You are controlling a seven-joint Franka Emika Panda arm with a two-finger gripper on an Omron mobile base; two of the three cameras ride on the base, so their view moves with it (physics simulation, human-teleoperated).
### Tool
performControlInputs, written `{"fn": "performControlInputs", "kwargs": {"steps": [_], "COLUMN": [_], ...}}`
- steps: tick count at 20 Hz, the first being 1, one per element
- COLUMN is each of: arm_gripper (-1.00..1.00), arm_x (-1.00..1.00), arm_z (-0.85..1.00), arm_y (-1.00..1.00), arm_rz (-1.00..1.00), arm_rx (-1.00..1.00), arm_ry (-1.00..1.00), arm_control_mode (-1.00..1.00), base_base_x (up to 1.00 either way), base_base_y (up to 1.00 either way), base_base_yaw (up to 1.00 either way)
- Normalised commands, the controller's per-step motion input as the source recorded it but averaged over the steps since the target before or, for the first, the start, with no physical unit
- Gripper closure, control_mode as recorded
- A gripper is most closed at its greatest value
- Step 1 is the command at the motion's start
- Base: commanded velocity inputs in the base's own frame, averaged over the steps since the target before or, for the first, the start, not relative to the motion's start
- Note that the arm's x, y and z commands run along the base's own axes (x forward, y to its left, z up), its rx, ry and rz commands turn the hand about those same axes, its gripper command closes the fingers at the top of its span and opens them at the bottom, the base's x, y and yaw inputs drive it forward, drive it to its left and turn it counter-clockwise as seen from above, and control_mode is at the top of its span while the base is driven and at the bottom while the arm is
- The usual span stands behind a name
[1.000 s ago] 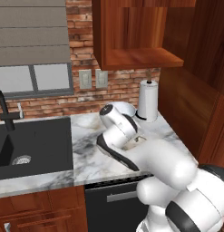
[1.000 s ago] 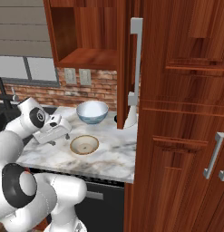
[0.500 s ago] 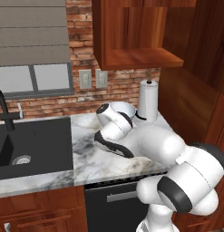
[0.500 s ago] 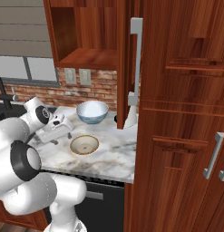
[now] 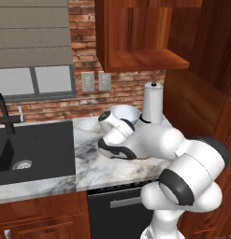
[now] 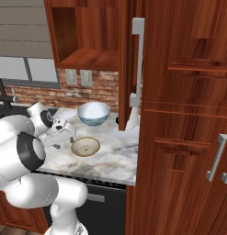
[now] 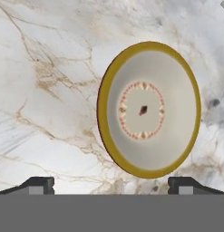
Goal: Pick up the bowls on the counter and stack them on top of one another in the open cabinet. Place the smaller bowl on top of the larger bowl.
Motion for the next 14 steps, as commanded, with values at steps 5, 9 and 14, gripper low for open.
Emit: {"fn": "performControlInputs", "kwargs": {"steps": [5,9,14], "arm_gripper": [-1.0,-1.0,-1.0], "arm_x": [0.04,0.01,0.0], "arm_z": [-0.18,-0.14,-0.03], "arm_y": [0.0,-0.06,-0.1], "arm_rz": [0.0,0.0,0.0], "arm_rx": [0.0,0.0,0.0], "arm_ry": [0.0,0.0,-0.01], "arm_control_mode": [-1.0,-1.0,-1.0], "base_base_x": [0.0,0.0,0.0], "base_base_y": [0.0,0.0,0.0], "base_base_yaw": [0.0,0.0,0.0]}}
